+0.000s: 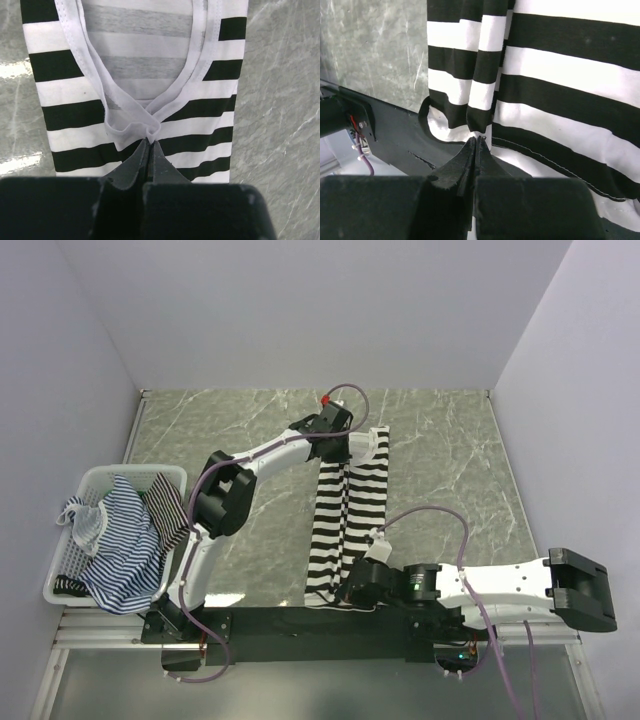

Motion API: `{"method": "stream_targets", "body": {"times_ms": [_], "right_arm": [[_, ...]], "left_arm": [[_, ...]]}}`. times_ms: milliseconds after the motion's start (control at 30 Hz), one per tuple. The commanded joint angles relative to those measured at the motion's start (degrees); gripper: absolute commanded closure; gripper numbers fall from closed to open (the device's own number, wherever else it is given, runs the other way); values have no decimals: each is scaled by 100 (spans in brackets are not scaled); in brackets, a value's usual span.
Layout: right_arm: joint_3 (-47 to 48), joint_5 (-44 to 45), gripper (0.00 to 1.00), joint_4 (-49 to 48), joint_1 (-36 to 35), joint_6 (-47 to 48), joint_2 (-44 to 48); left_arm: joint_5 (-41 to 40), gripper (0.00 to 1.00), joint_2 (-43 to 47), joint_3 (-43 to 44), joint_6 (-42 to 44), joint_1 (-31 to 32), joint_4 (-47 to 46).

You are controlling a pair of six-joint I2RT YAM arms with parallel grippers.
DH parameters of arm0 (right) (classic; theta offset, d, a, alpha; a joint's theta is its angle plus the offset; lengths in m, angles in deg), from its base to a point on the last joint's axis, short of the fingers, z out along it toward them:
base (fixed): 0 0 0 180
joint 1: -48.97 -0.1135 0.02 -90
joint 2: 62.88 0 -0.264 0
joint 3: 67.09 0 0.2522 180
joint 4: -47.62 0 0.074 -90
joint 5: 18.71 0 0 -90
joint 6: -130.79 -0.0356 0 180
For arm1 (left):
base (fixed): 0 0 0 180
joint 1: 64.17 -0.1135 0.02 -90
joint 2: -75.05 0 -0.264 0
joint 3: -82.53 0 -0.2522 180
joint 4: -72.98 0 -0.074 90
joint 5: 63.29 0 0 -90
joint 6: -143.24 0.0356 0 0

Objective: Fold and stack the tank tops
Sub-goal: Fold the tank top

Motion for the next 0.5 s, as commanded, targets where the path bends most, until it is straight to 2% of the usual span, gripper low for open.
{"method": "stream_targets", "body": {"times_ms": [0, 467], "right_arm": [[-68, 251, 100, -117, 24, -238, 128], [-367, 348, 100, 76, 15, -520, 461]], "left_arm": [[22, 99, -17, 290, -110, 46, -181], [84, 99, -131, 317, -119, 64, -234]]}}
